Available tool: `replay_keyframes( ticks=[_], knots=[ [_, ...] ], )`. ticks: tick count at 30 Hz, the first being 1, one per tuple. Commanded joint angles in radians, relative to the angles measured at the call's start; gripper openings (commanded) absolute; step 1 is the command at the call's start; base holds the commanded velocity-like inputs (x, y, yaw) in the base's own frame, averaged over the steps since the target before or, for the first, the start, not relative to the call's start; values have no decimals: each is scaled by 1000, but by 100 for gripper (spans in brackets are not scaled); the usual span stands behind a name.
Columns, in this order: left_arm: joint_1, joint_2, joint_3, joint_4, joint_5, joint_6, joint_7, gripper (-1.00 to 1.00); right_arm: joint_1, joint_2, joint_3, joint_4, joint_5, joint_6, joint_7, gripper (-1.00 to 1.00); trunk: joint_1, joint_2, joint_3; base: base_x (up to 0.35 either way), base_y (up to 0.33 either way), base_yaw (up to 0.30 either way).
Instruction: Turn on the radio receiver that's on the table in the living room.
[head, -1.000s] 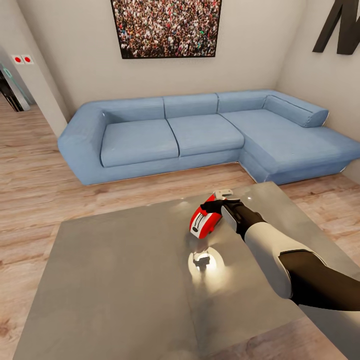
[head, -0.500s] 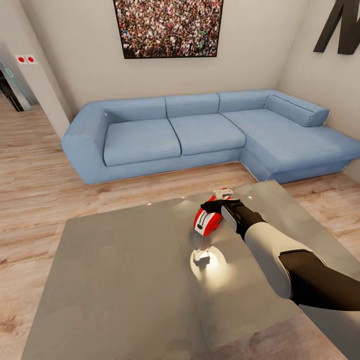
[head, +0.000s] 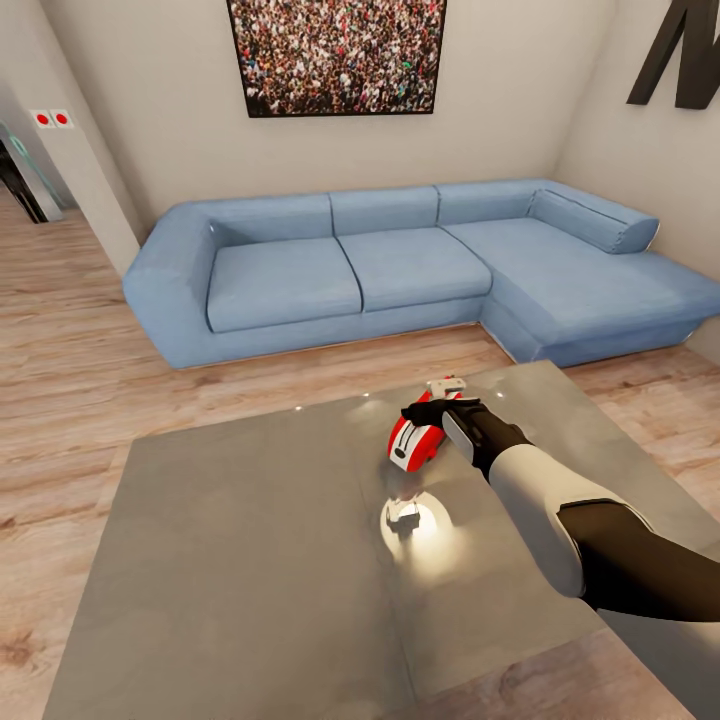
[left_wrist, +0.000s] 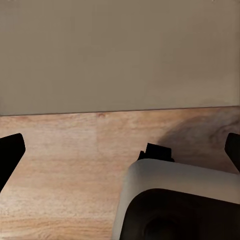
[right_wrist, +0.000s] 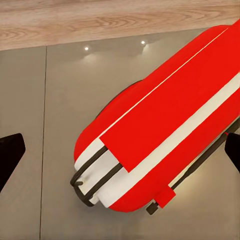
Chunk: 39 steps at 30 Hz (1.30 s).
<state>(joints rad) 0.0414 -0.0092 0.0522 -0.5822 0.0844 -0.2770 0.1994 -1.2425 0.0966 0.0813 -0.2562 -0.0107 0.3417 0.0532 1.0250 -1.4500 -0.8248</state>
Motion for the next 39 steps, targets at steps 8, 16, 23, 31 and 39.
replay_keyframes(
  ticks=[8,16,23,31,39],
  knots=[
    [0,0,0,0,0,0,0,100,0,0,0,0,1,-1,-1,100,0,0,0,0,0,0],
    [0,0,0,1,0,0,0,100,0,0,0,0,4,-1,-3,100,0,0,0,0,0,0],
    [0,0,0,0,0,0,0,100,0,-1,0,0,5,-1,-3,100,0,0,0,0,0,0],
    [0,-1,0,0,1,-1,0,100,0,-2,0,0,5,0,-1,100,0,0,0,0,0,0],
    [0,-2,-1,-1,2,-3,-1,100,0,-2,0,0,3,0,0,100,0,0,0,0,0,0]
  ],
)
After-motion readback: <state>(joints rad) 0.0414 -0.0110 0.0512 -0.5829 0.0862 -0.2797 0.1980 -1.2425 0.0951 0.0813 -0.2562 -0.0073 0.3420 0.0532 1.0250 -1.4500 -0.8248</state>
